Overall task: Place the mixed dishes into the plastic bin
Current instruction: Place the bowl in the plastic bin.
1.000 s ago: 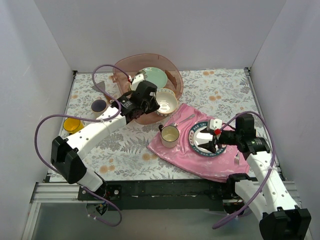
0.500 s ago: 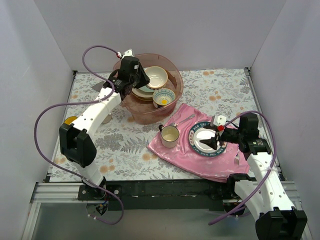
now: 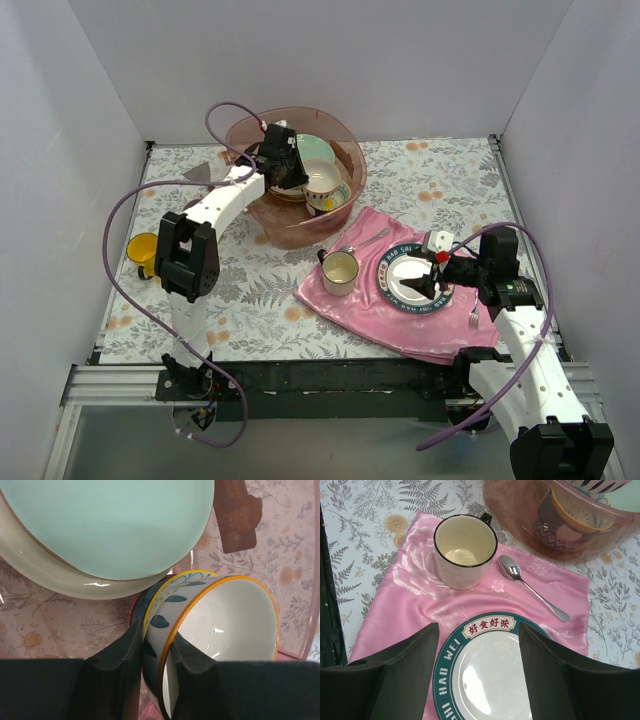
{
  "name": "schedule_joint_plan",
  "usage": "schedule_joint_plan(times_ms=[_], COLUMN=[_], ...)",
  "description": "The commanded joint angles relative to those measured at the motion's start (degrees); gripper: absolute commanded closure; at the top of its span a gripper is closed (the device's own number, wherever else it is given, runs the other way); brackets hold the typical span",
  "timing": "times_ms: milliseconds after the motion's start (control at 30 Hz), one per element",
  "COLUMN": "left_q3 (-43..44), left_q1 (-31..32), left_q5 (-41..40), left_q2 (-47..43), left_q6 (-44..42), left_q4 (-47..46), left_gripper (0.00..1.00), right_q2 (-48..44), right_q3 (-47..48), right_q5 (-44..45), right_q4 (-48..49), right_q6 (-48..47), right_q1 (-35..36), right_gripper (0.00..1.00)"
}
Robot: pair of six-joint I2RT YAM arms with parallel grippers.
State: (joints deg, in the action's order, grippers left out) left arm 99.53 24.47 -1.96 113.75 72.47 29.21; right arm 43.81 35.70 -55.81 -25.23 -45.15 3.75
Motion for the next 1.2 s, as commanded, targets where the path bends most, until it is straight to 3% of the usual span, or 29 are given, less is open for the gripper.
schedule_joint_plan(times_ms=[0, 433, 800, 900, 1033, 1167], left_q3=[5.49, 11.39, 11.22, 11.83, 12.45, 10.96], left_q1=[-0.3, -0.3, -0.21, -0.21, -0.3, -0.21], left_q5=[1.69, 1.87, 3.89, 4.06, 4.15, 2.84], left_q2=[0.76, 7.27, 5.96, 5.08, 2.71, -1.33], left_q6=[-1.01, -2.07, -2.77, -2.86, -4.0, -6.01], left_q4=[-1.09, 3.31, 4.54, 4.98, 5.24, 4.37], left_gripper=[1.0, 0.87, 0.66, 0.57, 0.36, 0.22], right_q2=[-0.66, -0.66, -0.31, -0.31, -0.22, -0.31], right_q3=[-0.46, -0.46, -0.63, -0.72, -0.72, -0.63], right_q5=[-0.88, -0.88, -0.35, -0.26, -0.17, -0.26], right_q4=[1.33, 1.24, 1.42, 1.5, 1.5, 1.5], right_q6=[0.15, -0.03, -0.03, -0.12, -0.12, -0.12], right_q1=[-0.41, -0.58, -0.76, -0.85, -0.94, -1.11], right_gripper=[0.27, 0.27, 0.27, 0.27, 0.27, 0.27])
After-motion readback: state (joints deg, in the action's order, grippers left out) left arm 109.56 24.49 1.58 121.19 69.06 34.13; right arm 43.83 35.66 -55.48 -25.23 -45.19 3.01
